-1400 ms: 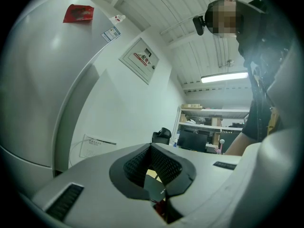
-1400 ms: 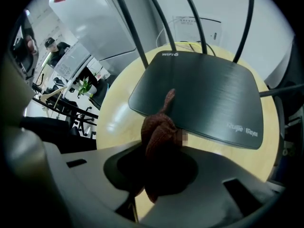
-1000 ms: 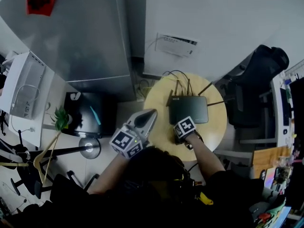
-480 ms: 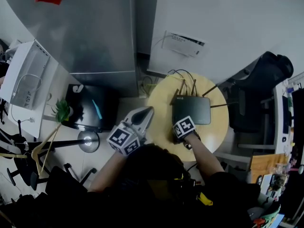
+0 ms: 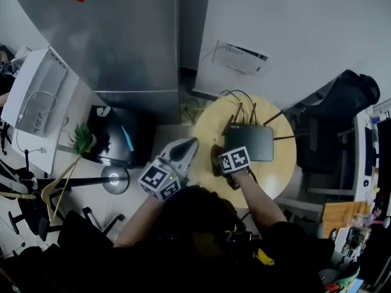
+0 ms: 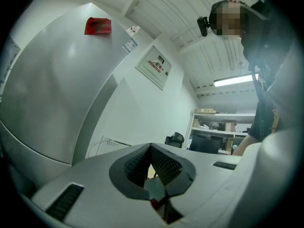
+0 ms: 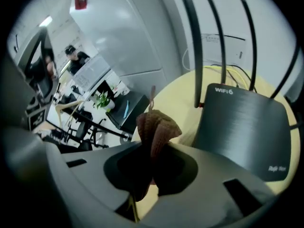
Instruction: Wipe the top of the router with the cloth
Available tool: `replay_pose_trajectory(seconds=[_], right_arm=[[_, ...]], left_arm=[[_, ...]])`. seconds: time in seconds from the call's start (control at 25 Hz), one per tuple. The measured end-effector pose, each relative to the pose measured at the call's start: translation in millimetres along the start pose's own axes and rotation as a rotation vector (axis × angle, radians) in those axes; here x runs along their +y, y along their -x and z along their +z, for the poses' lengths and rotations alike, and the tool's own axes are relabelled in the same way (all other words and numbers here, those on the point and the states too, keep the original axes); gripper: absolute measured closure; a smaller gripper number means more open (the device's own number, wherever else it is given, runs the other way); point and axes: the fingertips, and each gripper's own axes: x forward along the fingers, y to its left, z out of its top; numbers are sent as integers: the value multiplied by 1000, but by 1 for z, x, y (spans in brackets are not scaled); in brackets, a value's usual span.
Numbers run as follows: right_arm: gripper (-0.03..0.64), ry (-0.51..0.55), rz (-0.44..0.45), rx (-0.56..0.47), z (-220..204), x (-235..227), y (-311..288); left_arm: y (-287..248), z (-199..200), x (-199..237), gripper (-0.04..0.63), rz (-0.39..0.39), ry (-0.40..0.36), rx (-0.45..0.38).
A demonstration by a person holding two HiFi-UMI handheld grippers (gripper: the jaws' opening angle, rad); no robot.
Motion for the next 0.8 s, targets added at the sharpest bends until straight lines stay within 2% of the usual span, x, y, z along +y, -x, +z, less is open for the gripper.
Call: replay_pose_trajectory(seconds=[0.2, 0.28, 0.44, 0.64, 0.8], right_arm=[[553, -414, 25, -189, 35, -20, 2], [552, -542, -2, -232, 45, -33, 0], [554, -709, -123, -263, 49, -52, -3], [555, -1020, -194, -375, 44, -59, -4], [555, -1091, -262, -428, 34, -57, -5]], left_arm=[[8, -2, 7, 603, 8, 11, 14], [11, -3, 10, 603, 10, 12, 19], [19, -3, 18, 603, 12, 14, 36], [22, -3, 28, 603, 1, 21, 64], [21, -6, 28, 603, -37, 12, 112]])
